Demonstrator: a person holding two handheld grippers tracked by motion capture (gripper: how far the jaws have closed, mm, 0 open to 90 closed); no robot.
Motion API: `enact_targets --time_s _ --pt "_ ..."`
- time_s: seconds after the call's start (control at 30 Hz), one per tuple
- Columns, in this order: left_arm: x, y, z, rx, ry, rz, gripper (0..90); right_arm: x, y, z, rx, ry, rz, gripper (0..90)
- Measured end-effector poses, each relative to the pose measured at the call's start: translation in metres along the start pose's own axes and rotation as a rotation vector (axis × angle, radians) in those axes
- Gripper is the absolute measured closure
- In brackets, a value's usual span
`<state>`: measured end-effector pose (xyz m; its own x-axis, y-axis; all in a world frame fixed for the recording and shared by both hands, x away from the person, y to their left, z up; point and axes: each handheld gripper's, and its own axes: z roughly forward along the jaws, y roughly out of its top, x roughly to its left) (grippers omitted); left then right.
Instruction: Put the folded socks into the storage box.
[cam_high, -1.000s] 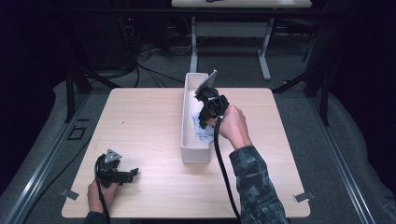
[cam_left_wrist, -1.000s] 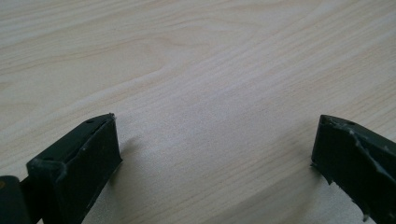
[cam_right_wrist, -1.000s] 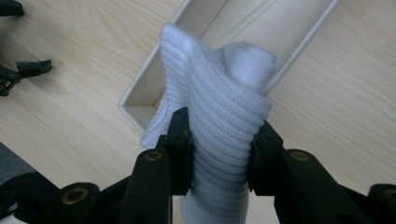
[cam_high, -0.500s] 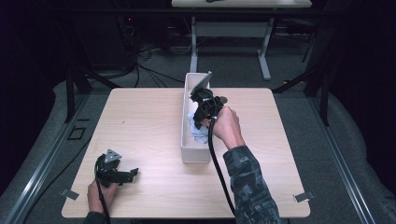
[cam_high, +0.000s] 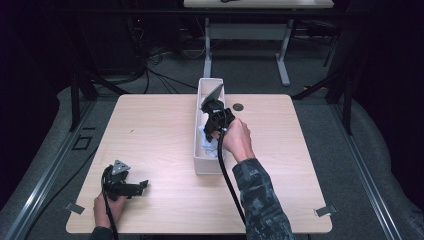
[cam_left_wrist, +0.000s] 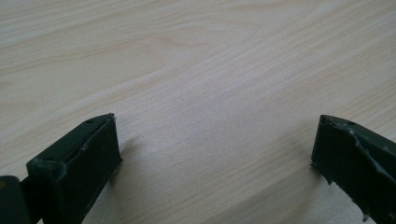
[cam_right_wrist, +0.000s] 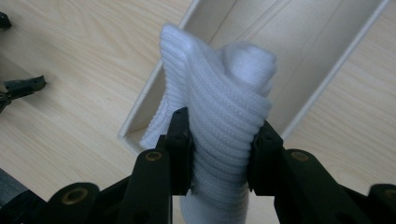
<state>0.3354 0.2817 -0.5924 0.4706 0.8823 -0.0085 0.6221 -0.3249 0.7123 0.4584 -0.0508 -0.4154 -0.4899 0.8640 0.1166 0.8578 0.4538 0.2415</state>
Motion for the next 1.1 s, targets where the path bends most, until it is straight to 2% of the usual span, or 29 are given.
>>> enact_targets --time_s 0.17,0.2,0.3,0.47,0.6,0.7,0.77,0.8,0.87,1.1 --pt "0.0 0.0 0.0 0.0 0.0 0.0 0.7 0.002 0.001 0.006 0.008 0.001 0.0 66.5" --pt "0.0 0.0 0.0 0.002 -0.001 0.0 0.7 0.002 0.001 0.007 0.015 0.015 0.002 66.5" --pt "0.0 0.0 0.0 0.002 -0.001 0.001 0.7 0.002 0.002 0.012 0.013 -0.003 0.01 66.4" --pt "0.0 0.0 0.0 0.001 -0.001 0.0 0.7 0.001 0.002 0.019 0.02 -0.003 0.026 66.2" --pt "0.0 0.0 0.0 0.0 0.0 0.0 0.7 0.001 0.002 0.023 0.024 0.017 0.036 65.9" --pt "0.0 0.0 0.0 0.002 -0.001 0.0 0.7 0.001 0.001 0.027 0.022 -0.001 0.039 65.8" --pt "0.0 0.0 0.0 0.0 0.0 0.0 0.7 0.0 0.001 0.028 0.033 0.013 0.042 65.7" --pt "0.0 0.0 0.0 0.002 -0.001 0.0 0.7 0.001 0.0 0.03 0.03 -0.001 0.042 65.6" --pt "0.0 0.0 0.0 0.002 -0.001 0.0 0.7 0.0 -0.001 0.033 0.03 0.013 0.047 65.4" --pt "0.0 0.0 0.0 0.001 0.0 0.0 0.7 -0.001 -0.003 0.038 0.037 0.019 0.057 65.0"
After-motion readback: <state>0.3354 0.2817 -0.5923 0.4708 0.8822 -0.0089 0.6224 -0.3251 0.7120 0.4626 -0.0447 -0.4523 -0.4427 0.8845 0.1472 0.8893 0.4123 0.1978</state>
